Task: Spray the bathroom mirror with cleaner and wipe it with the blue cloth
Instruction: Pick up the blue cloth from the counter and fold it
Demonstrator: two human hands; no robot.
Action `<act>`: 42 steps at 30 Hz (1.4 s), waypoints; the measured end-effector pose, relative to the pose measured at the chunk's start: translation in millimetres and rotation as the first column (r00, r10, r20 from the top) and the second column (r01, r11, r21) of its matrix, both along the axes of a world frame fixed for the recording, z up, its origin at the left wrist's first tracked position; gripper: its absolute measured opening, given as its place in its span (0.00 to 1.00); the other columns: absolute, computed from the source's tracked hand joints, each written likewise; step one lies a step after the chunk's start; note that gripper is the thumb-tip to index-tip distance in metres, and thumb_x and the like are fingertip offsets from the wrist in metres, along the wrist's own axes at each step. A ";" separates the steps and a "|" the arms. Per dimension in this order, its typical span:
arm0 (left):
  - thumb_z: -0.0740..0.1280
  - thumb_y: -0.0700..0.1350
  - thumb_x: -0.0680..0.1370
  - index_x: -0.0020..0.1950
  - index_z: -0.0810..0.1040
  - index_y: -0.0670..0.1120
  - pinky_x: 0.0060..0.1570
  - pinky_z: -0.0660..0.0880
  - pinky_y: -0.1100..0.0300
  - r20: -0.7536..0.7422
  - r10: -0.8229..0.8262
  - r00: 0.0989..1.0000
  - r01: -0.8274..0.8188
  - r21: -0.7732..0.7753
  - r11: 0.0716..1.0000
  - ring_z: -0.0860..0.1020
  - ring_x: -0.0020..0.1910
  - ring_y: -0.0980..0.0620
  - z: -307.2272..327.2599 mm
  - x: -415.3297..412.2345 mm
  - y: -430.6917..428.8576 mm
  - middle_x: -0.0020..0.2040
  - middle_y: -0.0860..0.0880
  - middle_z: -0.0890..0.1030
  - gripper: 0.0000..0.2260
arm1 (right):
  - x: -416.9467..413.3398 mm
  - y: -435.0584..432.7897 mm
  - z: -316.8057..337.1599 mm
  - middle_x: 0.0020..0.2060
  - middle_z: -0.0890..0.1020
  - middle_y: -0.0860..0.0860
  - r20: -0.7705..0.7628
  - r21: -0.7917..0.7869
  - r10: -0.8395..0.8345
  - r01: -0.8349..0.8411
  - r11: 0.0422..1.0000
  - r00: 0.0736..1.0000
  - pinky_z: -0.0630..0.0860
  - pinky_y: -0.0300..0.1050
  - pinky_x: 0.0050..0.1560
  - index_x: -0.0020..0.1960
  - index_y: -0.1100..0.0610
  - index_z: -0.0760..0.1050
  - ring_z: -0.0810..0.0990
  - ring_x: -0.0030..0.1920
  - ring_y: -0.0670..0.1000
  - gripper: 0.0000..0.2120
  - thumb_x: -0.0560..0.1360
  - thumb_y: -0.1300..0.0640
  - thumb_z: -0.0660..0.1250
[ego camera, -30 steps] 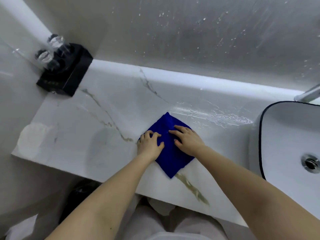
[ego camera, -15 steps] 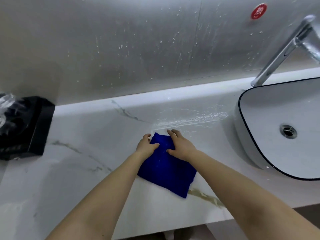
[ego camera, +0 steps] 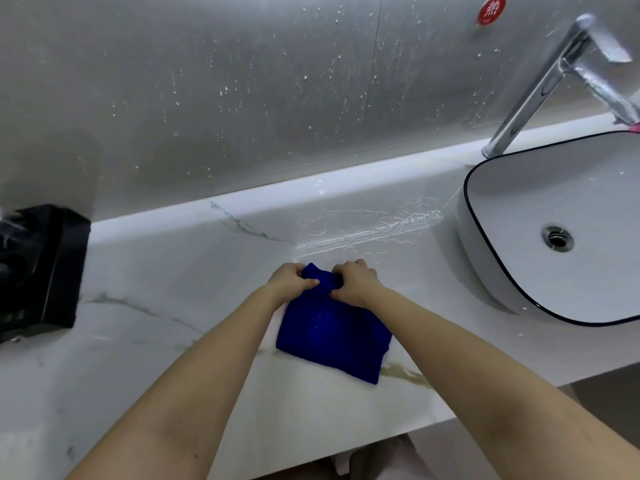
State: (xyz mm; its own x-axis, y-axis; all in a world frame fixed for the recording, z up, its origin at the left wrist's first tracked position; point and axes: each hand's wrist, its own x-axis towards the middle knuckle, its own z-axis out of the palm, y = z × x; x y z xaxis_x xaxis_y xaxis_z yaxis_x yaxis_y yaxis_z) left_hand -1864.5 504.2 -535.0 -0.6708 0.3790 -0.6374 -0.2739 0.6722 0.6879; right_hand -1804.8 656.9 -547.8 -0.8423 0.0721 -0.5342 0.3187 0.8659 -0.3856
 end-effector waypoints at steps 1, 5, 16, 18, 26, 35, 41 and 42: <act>0.67 0.40 0.75 0.55 0.78 0.41 0.54 0.75 0.54 0.003 -0.025 1.000 0.025 0.005 1.000 0.79 0.51 0.46 2.1 0.0 -1.8 0.53 0.44 0.81 0.10 | 1.4 1.4 1.8 0.57 0.76 0.55 0.021 -0.057 -0.019 0.020 0.998 1.000 0.70 0.51 0.59 0.61 0.52 0.72 0.70 0.60 0.56 0.18 0.72 0.50 0.67; 0.68 0.40 0.75 0.57 0.79 0.43 0.54 0.76 0.55 -0.011 -0.094 0.995 0.094 0.024 0.995 0.80 0.52 0.47 12.1 1.7 -6.0 0.53 0.45 0.82 0.11 | 10.4 11.4 15.4 0.59 0.77 0.55 0.077 -0.158 0.023 -0.010 0.987 0.997 0.73 0.48 0.57 0.65 0.54 0.69 0.75 0.58 0.56 0.23 0.72 0.55 0.69; 0.68 0.38 0.75 0.58 0.78 0.43 0.56 0.76 0.55 0.112 -0.168 0.980 0.144 0.193 0.970 0.80 0.54 0.48 64.0 28.6 -22.8 0.54 0.45 0.82 0.11 | 45.4 27.8 42.4 0.55 0.78 0.53 0.151 -0.007 0.114 -0.114 0.993 0.982 0.73 0.49 0.57 0.59 0.50 0.77 0.73 0.57 0.54 0.19 0.68 0.50 0.69; 0.68 0.41 0.76 0.59 0.78 0.44 0.57 0.76 0.53 0.121 -0.162 0.979 0.134 0.212 0.968 0.79 0.55 0.48 79.9 34.5 -19.5 0.55 0.46 0.81 0.12 | 48.6 38.0 58.3 0.56 0.79 0.52 0.178 -0.072 0.104 -0.092 0.993 0.979 0.75 0.51 0.58 0.58 0.52 0.78 0.75 0.57 0.53 0.20 0.67 0.49 0.70; 0.68 0.44 0.76 0.59 0.78 0.45 0.52 0.79 0.49 -0.080 -0.107 0.991 0.124 0.242 0.962 0.80 0.54 0.47 183.0 73.6 8.9 0.55 0.46 0.82 0.12 | 87.0 90.0 163.9 0.56 0.81 0.49 0.117 -0.222 0.155 -0.127 0.967 0.981 0.78 0.49 0.56 0.63 0.50 0.75 0.81 0.52 0.51 0.21 0.71 0.48 0.71; 0.67 0.43 0.77 0.59 0.77 0.47 0.48 0.79 0.55 -0.366 0.008 0.930 0.134 0.360 0.923 0.80 0.53 0.49 352.7 89.1 43.8 0.55 0.45 0.81 0.11 | 86.4 150.1 348.2 0.56 0.80 0.52 -0.303 -0.136 0.089 -0.135 0.981 0.949 0.77 0.46 0.55 0.63 0.54 0.75 0.80 0.50 0.52 0.23 0.72 0.45 0.70; 0.67 0.37 0.76 0.60 0.76 0.37 0.46 0.80 0.59 -0.541 0.156 0.826 0.153 0.482 0.863 0.80 0.51 0.44 459.6 87.6 58.7 0.56 0.37 0.80 0.13 | 76.3 173.5 461.3 0.44 0.81 0.50 -0.581 -0.013 0.073 -0.099 0.995 0.810 0.72 0.39 0.42 0.51 0.54 0.79 0.78 0.44 0.49 0.16 0.71 0.43 0.71; 0.67 0.36 0.76 0.60 0.76 0.37 0.45 0.80 0.59 -0.554 0.182 0.812 0.146 0.495 0.856 0.81 0.51 0.44 473.1 87.3 58.3 0.55 0.37 0.80 0.13 | 72.4 173.5 476.9 0.44 0.82 0.52 -0.606 -0.008 0.081 -0.107 0.994 0.791 0.73 0.39 0.42 0.50 0.56 0.79 0.79 0.43 0.49 0.16 0.72 0.44 0.70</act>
State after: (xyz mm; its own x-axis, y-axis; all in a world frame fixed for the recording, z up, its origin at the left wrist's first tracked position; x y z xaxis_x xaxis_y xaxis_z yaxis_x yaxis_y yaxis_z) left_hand -1777.2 562.6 -61.9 -0.8494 0.5106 0.1332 0.2643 0.1932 0.9449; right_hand -1732.5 830.4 -70.9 -0.9958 -0.0344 0.0854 -0.0731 0.8590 -0.5067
